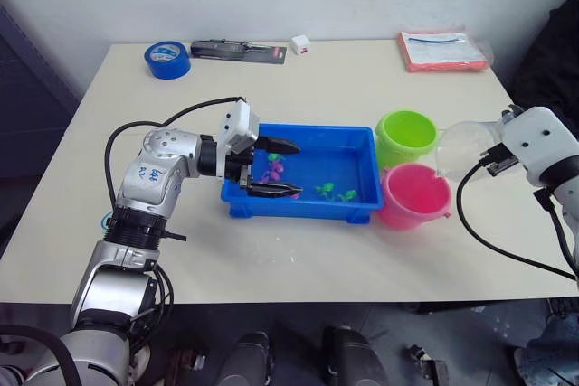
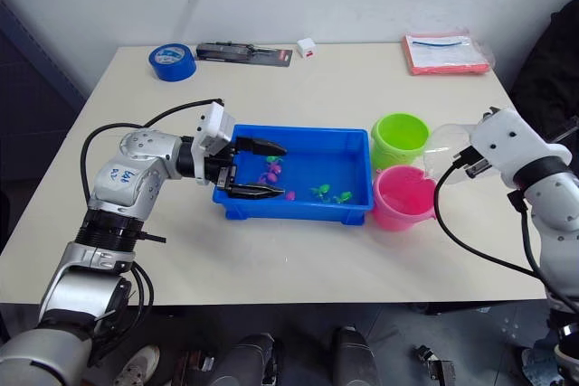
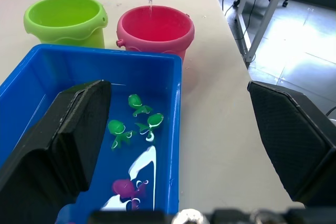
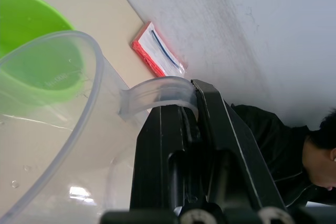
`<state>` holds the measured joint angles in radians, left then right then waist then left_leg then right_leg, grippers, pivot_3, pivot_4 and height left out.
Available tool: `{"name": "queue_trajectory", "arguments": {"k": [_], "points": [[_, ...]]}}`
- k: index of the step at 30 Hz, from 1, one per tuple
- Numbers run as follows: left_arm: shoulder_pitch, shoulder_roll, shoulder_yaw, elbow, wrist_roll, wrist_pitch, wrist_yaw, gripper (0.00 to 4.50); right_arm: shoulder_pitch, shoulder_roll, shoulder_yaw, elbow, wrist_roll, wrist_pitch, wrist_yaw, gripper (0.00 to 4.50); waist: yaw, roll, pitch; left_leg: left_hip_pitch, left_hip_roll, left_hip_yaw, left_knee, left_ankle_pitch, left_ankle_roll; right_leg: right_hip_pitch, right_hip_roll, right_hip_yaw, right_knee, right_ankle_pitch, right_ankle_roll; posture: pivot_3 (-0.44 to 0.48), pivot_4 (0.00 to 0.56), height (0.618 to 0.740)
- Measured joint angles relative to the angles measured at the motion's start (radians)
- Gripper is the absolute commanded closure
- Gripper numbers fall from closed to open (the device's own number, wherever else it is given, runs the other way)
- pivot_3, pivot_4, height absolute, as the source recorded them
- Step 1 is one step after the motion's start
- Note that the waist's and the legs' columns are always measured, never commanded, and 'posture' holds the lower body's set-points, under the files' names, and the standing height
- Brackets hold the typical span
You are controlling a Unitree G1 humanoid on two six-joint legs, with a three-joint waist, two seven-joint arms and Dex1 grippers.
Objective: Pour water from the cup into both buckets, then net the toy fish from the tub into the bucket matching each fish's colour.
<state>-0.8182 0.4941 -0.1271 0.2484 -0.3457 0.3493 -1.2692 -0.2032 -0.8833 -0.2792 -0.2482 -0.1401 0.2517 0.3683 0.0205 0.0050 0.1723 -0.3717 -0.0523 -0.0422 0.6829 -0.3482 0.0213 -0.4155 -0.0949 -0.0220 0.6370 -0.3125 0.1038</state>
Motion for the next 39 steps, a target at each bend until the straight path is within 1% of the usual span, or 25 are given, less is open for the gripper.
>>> {"name": "queue_trajectory", "arguments": {"k": [16,20,21,26,30,33,36,39], "points": [[0.002,0.001,0.001,0.002,0.003,-0.016,-0.007,0.00,0.001,0.032,-0.001,0.003,-0.015,-0.025,0.012,3.77,0.000,0.000,0.000,0.000,0.000,0.000,0.000,0.000,0.000,0.000,0.000,0.000,0.000,0.000,0.000,0.000,0.150,0.737],[0.002,-0.002,0.013,0.031,-0.005,0.009,0.004,0.00,-0.003,0.086,-0.011,0.003,0.064,0.077,0.043,3.77,0.000,0.000,0.000,0.000,0.000,0.000,0.000,0.000,0.000,0.000,0.000,0.000,0.000,0.000,0.000,0.000,0.150,0.737],[0.002,-0.002,0.017,0.043,-0.005,0.013,0.007,0.00,-0.012,0.099,-0.030,0.003,0.086,0.104,0.047,3.77,0.000,0.000,0.000,0.000,0.000,0.000,0.000,0.000,0.000,0.000,0.000,0.000,0.000,0.000,0.000,0.000,0.150,0.737],[0.000,-0.003,0.042,0.048,-0.010,0.028,0.013,0.00,-0.054,0.115,-0.072,0.012,0.176,0.195,0.065,3.77,0.000,0.000,0.000,0.000,0.000,0.000,0.000,0.000,0.000,0.000,0.000,0.000,0.000,0.000,0.000,0.000,0.150,0.737],[-0.008,-0.002,0.048,0.077,-0.008,0.027,0.015,0.00,-0.128,0.118,-0.085,0.042,0.208,0.239,0.049,3.77,-0.001,0.000,0.000,0.000,0.000,0.000,0.001,0.000,0.000,0.000,0.000,0.000,0.000,0.000,0.000,0.000,0.150,0.737],[-0.047,0.000,0.052,0.127,0.002,0.004,0.029,0.00,-0.209,0.123,-0.084,0.103,0.212,0.257,0.015,3.77,0.000,0.000,0.000,0.000,0.000,-0.001,0.001,0.000,0.000,0.000,0.000,-0.001,0.001,0.000,0.000,0.000,0.150,0.737],[-0.091,0.003,0.067,0.191,0.022,-0.041,0.050,0.00,-0.300,0.124,-0.063,0.197,0.201,0.253,-0.019,3.77,-0.002,0.000,0.000,0.000,0.000,0.000,0.000,0.000,0.000,0.000,0.000,-0.001,0.001,0.000,0.000,0.000,0.150,0.737],[-0.125,0.000,0.077,0.260,0.049,-0.085,0.095,0.00,-0.403,0.130,-0.006,0.319,0.163,0.228,-0.064,3.77,-0.007,0.000,0.000,0.000,0.000,0.000,0.000,0.000,0.000,-0.001,-0.001,-0.001,0.001,0.000,0.000,0.000,0.150,0.737]]}}
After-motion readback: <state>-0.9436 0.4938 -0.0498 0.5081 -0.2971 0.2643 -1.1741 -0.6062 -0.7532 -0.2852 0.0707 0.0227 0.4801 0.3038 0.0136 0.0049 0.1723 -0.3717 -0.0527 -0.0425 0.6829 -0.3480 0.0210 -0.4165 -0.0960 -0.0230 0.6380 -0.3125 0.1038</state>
